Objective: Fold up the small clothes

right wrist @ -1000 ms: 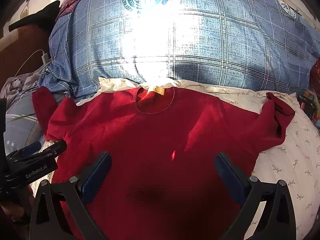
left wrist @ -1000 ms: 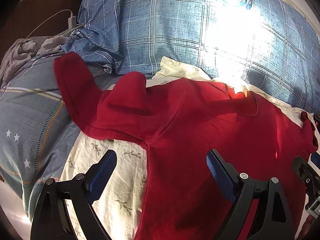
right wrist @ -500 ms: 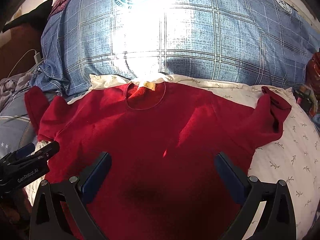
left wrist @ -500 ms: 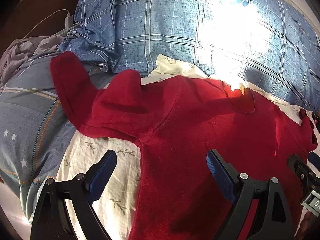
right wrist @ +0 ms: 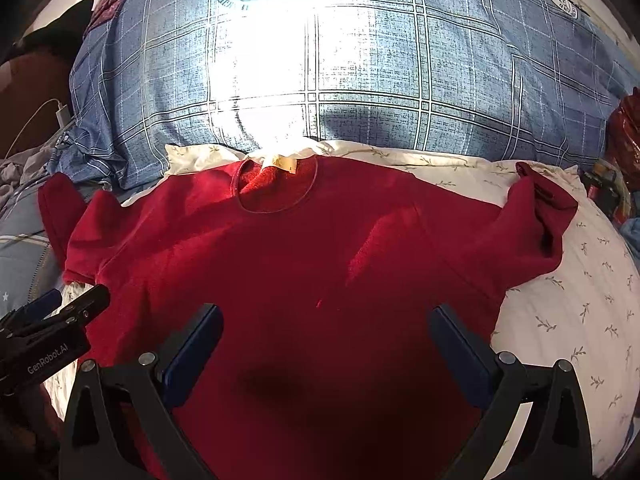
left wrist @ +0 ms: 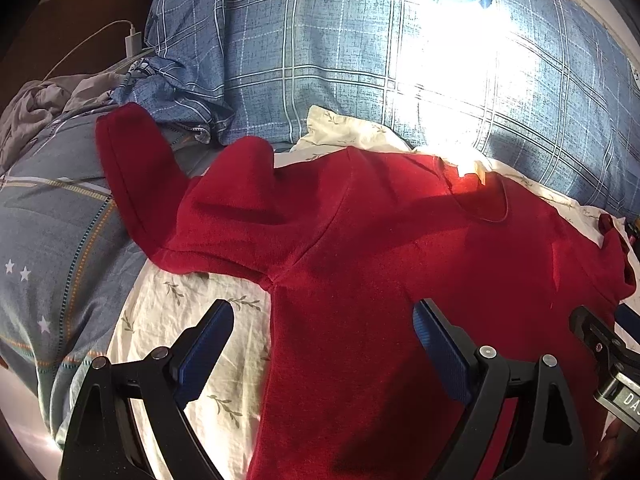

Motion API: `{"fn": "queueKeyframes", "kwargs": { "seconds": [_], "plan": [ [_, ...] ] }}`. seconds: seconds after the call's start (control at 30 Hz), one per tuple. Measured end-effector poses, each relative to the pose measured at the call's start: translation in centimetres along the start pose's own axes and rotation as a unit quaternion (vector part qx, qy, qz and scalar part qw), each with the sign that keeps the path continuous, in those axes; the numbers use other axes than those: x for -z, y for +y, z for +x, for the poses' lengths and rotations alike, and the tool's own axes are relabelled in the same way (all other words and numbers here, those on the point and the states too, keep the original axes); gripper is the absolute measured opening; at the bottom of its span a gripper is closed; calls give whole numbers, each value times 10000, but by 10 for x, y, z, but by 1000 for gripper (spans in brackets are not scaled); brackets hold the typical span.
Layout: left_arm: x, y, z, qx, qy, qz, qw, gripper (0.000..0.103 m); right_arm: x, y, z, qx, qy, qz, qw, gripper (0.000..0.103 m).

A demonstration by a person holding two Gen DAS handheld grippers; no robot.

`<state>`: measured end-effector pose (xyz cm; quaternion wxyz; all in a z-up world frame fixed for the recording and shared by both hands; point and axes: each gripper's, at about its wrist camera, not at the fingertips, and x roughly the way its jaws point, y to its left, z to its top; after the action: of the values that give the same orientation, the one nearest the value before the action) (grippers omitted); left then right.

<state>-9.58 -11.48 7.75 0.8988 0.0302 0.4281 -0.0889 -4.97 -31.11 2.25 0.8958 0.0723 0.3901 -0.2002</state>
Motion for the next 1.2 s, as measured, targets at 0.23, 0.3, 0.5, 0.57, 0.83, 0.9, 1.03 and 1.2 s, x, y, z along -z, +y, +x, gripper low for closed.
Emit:
{"fn": "queueKeyframes", "kwargs": {
  "seconds": [0.23, 0.3, 0.5, 0.57, 0.83, 0.9, 1.03, 1.2],
  "plan": [
    [0, 1, 2, -11, -1, -39, 10000, 91, 1, 1, 2, 19, 17, -11, 10000, 103],
    [0, 1, 3, -19, 0, -40, 10000, 91, 1, 1, 3, 27, 18, -9, 10000, 103],
    [-1, 2, 6, -37, 19, -63, 10000, 92, 0, 2, 7, 30, 48, 0, 10000, 103],
    [-1, 2, 7, -55, 25, -59, 10000, 91, -1, 3, 9, 33, 61, -26, 10000, 103],
    [-2, 2, 11, -57, 39, -64, 10000, 91, -2, 5, 12, 22, 79, -43, 10000, 103],
    [-2, 1, 12, -61, 41, -53, 10000, 92, -2, 5, 13, 17, 83, -45, 10000, 103],
    [-3, 2, 13, -62, 49, -68, 9999, 91, -2, 5, 14, 8, 88, -47, 9999, 103],
    [-3, 2, 15, -73, 59, -65, 9999, 92, -3, 5, 16, 10, 96, -46, 9999, 103]
  ]
}}
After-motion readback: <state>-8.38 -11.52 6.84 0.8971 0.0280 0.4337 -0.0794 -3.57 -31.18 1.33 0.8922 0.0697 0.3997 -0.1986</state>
